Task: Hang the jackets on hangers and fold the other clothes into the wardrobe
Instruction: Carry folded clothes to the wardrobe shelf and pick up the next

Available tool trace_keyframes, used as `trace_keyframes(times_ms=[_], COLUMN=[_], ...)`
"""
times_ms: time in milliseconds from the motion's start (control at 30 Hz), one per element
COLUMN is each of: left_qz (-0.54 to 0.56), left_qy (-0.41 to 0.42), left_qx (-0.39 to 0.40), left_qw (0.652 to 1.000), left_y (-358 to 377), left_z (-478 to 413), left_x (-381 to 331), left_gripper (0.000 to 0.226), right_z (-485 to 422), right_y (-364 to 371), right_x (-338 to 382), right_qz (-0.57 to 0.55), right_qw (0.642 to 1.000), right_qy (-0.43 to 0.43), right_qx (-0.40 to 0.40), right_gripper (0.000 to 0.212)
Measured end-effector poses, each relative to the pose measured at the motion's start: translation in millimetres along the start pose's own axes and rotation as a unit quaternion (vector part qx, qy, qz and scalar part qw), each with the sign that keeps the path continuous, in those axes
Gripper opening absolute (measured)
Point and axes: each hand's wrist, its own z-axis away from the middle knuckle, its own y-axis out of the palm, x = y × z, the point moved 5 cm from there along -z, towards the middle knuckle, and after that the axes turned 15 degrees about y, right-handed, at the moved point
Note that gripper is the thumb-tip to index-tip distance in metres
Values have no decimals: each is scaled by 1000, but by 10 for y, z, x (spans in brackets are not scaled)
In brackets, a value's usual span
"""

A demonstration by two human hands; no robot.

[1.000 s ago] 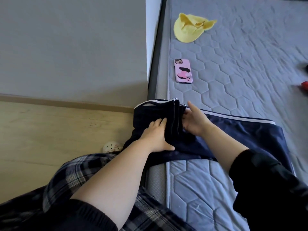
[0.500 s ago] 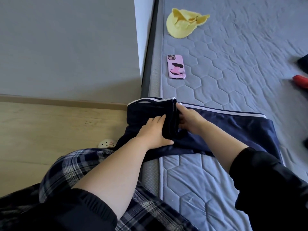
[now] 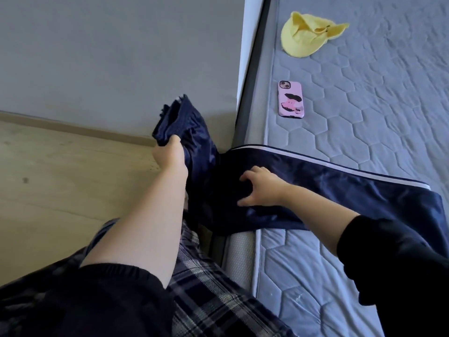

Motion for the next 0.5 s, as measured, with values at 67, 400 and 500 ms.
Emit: trace_keyframes(times_ms=[67,400,500], left_qz=[51,171,191], left_qy=[-13,-38,-28], left_qx=[-33,-1,19], left_qw=[998,985,981], left_y=[-178,-442,-419], left_z=[-144,-408,-458], left_x=[-31,-302,-347], left_gripper=[33,7,14], right_z=[47,98,117], right_y=[86,-257,32], right_x=[87,-15,-16], right_qz=[139,-148,52], right_qw=[988,988,987], right_qy=[-44,-35,-54], right_qx=[-52,14,141], right_gripper=[43,7,15])
